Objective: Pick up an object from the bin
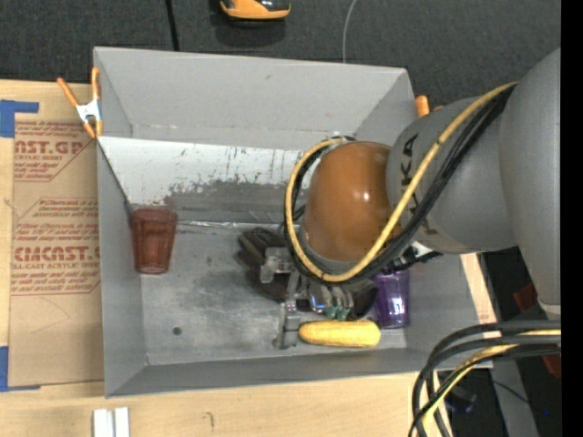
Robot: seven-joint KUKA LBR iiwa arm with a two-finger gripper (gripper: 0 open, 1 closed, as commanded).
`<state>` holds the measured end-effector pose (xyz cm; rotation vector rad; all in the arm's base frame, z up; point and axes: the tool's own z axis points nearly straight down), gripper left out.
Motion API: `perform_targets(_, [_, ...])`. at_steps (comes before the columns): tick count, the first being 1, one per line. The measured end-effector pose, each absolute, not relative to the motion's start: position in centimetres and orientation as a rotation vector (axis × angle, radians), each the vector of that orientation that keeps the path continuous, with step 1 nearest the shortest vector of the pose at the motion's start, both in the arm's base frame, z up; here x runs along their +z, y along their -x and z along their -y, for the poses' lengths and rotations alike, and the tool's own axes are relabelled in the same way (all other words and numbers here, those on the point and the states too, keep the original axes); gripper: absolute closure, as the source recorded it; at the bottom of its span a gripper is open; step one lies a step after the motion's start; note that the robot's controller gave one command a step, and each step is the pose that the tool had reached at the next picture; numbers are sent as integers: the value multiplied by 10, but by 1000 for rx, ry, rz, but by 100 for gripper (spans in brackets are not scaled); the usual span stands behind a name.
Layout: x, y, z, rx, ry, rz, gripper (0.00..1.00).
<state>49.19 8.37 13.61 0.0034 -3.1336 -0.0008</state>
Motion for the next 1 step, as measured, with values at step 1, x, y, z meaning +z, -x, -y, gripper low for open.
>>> perform_targets(1, [140,-494,-83,-2,-1,3141,0])
